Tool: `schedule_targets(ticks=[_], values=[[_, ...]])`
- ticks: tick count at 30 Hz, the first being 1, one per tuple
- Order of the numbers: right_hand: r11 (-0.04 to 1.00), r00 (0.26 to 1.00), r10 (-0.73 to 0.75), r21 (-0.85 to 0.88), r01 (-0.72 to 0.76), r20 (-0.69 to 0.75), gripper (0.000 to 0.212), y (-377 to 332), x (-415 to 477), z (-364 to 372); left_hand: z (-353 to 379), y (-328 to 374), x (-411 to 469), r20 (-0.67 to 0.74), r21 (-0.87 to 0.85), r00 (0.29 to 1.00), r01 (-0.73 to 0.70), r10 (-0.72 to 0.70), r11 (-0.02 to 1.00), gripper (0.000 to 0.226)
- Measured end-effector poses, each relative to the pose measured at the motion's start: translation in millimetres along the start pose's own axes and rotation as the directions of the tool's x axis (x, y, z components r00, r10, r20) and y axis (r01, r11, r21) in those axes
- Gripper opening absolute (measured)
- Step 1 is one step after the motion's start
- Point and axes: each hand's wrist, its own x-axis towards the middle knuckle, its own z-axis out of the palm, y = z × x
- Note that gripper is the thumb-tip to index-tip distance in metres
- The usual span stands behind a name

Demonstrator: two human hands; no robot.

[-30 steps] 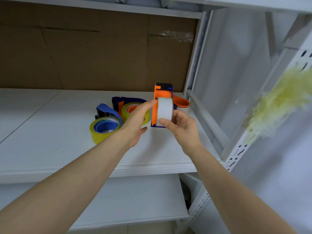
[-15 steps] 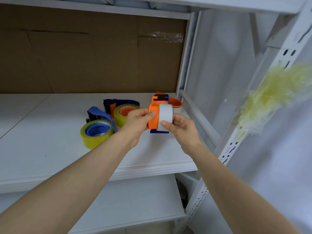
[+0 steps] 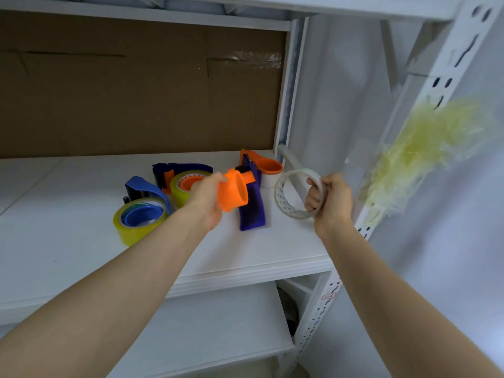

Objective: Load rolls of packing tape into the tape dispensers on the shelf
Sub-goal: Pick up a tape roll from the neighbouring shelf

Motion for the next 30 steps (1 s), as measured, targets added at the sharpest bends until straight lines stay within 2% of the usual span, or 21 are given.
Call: schedule_targets(ticks=[2, 4, 5, 6, 7, 8, 10, 12, 15, 17, 20, 23, 24, 27, 30], values=[[1.000, 0.998, 0.003, 0.021, -0.002, -0.062, 0.015, -2, 4, -6, 7, -4, -1, 0.040, 0.203, 0.993, -0.119, 0.113, 0.972, 0.036], [1.000, 0.993, 0.006, -0.012, -0.007, -0.122, 0.013, -1, 3, -7, 15, -9, -3, 0.160, 0.441, 0.954, -0.300, 0.255, 0.846, 0.034], [0.998, 0.989, -0.003, -0.056, -0.005, -0.149, 0.013, -1, 2, -7, 17, -12, -2, 0.263, 0.572, 0.914, -0.405, 0.307, 0.713, 0.033], [0.994, 0.988, -0.026, -0.107, 0.009, -0.154, 0.013, 0, 0, -6, 18, -17, 0, 0.378, 0.692, 0.869, -0.494, 0.319, 0.526, 0.026], [0.989, 0.989, -0.049, -0.148, 0.028, -0.140, 0.015, 1, -2, -6, 18, -22, 3, 0.472, 0.768, 0.829, -0.554, 0.300, 0.320, 0.017], [0.982, 0.992, -0.074, -0.179, 0.054, -0.107, 0.016, 3, -4, -5, 16, -27, 8, 0.531, 0.801, 0.807, -0.578, 0.259, 0.158, 0.010], [0.967, 0.994, -0.110, -0.233, 0.103, -0.014, 0.020, 6, -8, -2, 12, -39, 13, 0.597, 0.799, 0.786, -0.600, 0.161, -0.035, 0.012], [0.950, 0.988, -0.132, -0.274, 0.149, 0.076, 0.026, 8, -9, 0, 9, -49, 13, 0.633, 0.772, 0.769, -0.619, 0.085, -0.145, 0.020], [0.895, 0.954, -0.153, -0.373, 0.244, 0.258, 0.017, 9, -4, 2, 4, -52, 7, 0.642, 0.753, 0.765, -0.613, 0.061, -0.238, 0.027], [0.805, 0.914, -0.152, -0.490, 0.336, 0.377, 0.022, 13, 4, 4, 3, -42, 1, 0.607, 0.787, 0.781, -0.566, 0.145, -0.244, 0.047], [0.562, 0.854, -0.163, -0.665, 0.492, 0.494, 0.033, 18, 16, 17, -5, -19, -8, 0.481, 0.876, 0.832, -0.446, 0.275, -0.182, 0.065], [0.345, 0.774, -0.170, -0.699, 0.627, 0.610, 0.035, 26, 21, 44, -25, 5, -23, 0.380, 0.922, 0.850, -0.319, 0.365, -0.219, 0.073], [0.314, 0.736, -0.174, -0.671, 0.671, 0.655, 0.035, 29, 19, 56, -35, 12, -29, 0.349, 0.933, 0.855, -0.280, 0.384, -0.226, 0.073], [0.375, 0.622, -0.146, -0.539, 0.754, 0.769, 0.035, 43, 0, 96, -73, 27, -46, 0.245, 0.956, 0.874, -0.146, 0.420, -0.255, 0.058], [0.369, 0.540, -0.102, -0.473, 0.800, 0.835, 0.035, 58, -35, 138, -122, 40, -65, 0.142, 0.962, 0.877, -0.014, 0.460, -0.272, 0.045]])
